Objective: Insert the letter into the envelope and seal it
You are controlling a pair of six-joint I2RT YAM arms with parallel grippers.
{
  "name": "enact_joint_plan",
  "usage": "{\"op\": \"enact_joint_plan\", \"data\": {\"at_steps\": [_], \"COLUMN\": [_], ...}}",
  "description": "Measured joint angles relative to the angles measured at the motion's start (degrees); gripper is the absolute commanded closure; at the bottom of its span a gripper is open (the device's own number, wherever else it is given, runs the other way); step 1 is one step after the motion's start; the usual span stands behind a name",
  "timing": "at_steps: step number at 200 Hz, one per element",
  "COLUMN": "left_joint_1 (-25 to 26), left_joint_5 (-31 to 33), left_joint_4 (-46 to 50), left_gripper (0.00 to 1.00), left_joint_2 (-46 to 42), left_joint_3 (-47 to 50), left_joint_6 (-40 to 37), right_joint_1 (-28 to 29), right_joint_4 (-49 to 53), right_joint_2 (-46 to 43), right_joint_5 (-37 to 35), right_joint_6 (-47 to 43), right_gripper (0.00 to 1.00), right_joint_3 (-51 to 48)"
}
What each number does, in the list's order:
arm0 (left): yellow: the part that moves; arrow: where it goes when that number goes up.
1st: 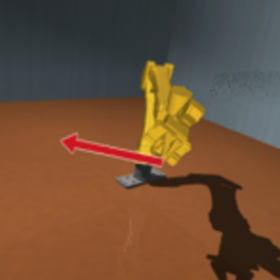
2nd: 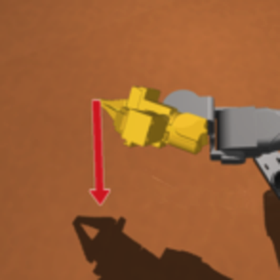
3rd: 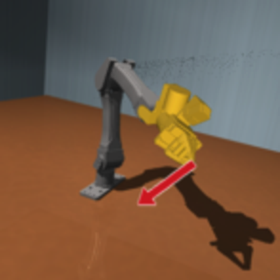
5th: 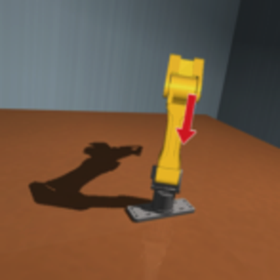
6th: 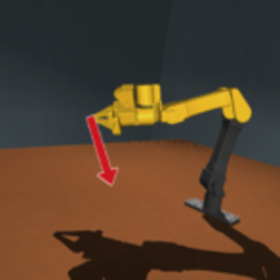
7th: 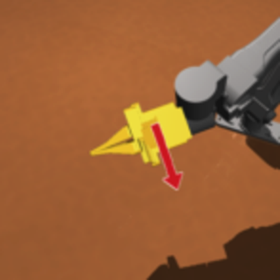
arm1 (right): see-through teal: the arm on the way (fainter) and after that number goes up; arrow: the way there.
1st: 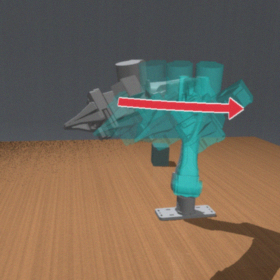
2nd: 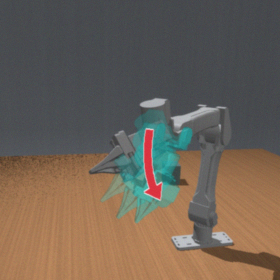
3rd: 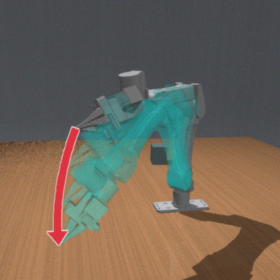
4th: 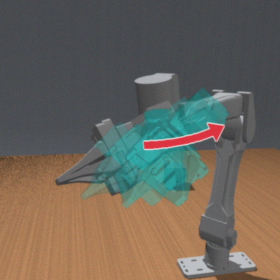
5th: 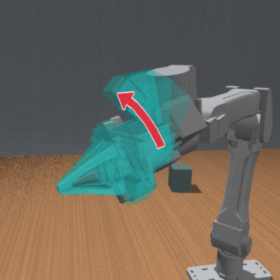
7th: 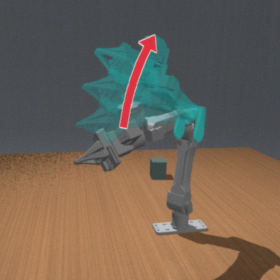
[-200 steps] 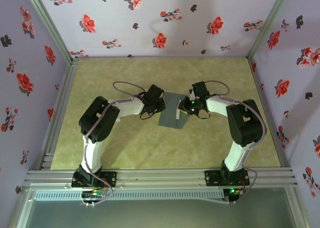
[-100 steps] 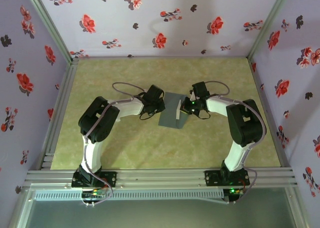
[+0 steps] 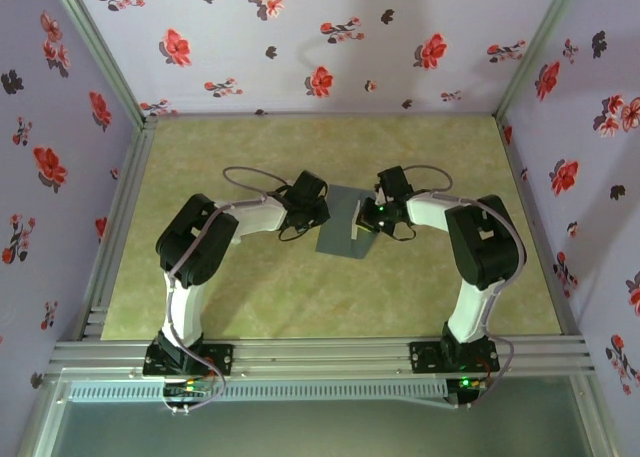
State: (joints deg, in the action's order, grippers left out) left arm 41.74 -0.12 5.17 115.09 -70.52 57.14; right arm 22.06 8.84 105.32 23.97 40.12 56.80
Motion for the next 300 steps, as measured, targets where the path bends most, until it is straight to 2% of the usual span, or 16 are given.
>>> {"op": "enact_joint_plan", "data": {"at_steps": [91,119,158,221,264,300], "left_joint_1": [-0.02,-0.02,0.00,0.11,0.26,0.28], "left_joint_5": [0.17,0.17,0.15,-0.09,-0.09,0.11], "left_joint_4": [-0.48,-0.96,-1.46,-0.22,2.45,5.38], "left_gripper": [1.00,1.00,1.00,1.00,1.00,0.87], "left_joint_2": [-0.39,-0.55,-0.83,-2.67,-4.00,-8.39], "left_joint_3": [0.76,1.14,1.66,3.48,3.63,3.58], "left_joint_6": [1.07,1.29,1.73,4.72,4.11,1.53], "right_joint_1": [1.77,2.01,2.16,-2.86,-4.13,-4.13], "right_joint_4": [-0.44,0.59,4.83,9.68,10.88,10.84], "right_joint_2": [1.38,1.36,-0.70,-13.42,-14.47,-14.47], "right_joint_5": [-0.28,-1.11,-1.97,-3.48,-4.31,-4.57], "right_joint_6": [2.16,1.90,0.28,-3.41,-4.13,-4.28], "right_gripper": [0.97,0.94,0.85,0.71,0.64,0.49], "right_joint_3": [1.62,2.25,4.33,6.51,6.32,5.18]}}
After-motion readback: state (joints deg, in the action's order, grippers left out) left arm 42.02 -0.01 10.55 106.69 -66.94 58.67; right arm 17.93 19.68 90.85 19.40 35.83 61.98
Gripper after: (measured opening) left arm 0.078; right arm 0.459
